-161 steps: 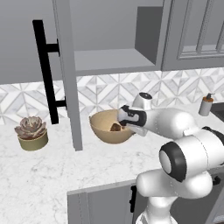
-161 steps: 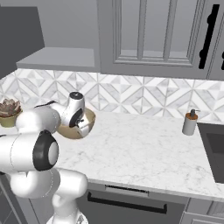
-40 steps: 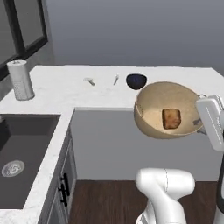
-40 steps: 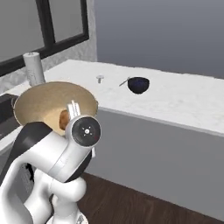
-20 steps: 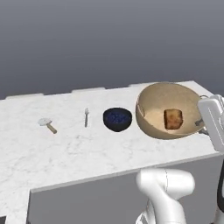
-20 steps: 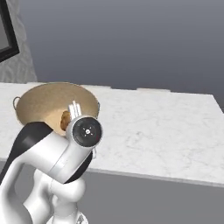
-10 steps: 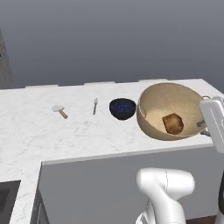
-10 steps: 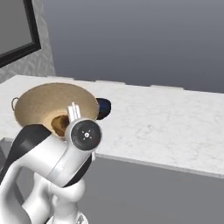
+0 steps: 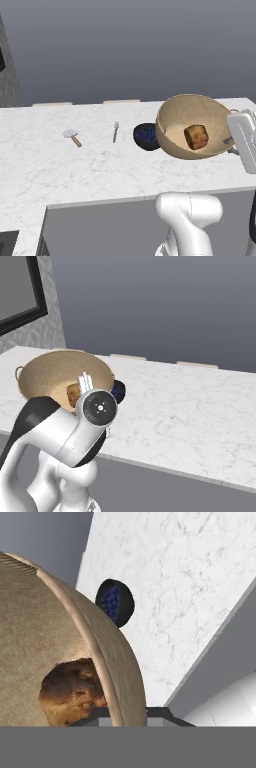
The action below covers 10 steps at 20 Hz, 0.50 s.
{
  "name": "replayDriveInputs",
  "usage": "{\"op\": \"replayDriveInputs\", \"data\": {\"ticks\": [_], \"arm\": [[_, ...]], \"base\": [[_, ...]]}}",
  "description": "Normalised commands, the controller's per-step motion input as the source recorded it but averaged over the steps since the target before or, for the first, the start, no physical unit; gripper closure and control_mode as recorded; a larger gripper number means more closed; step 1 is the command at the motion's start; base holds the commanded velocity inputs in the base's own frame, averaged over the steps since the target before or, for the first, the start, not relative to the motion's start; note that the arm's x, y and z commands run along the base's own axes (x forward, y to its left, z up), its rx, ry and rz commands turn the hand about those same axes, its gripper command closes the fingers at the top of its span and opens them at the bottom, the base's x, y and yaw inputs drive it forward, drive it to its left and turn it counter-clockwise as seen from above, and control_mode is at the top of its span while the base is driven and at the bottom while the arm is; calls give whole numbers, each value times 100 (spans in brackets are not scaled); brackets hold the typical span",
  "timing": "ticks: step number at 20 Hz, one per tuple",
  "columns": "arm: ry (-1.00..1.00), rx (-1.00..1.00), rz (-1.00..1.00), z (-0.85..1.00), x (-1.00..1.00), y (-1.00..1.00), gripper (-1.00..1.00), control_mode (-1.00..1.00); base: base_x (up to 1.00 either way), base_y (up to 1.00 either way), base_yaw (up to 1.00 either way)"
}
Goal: Open the cabinet, pick up the bread from the cabinet and place it in the basket. Then move the basket to the dining counter.
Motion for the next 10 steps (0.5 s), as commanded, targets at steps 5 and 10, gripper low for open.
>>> {"op": "replayDriveInputs", "data": {"ticks": [5,10], "arm": [[12,0,5,-29,65,-37,100,-100],[6,0,6,-64,100,-66,100,-100]], "base": [[6,0,2],[0,0,0]]}}
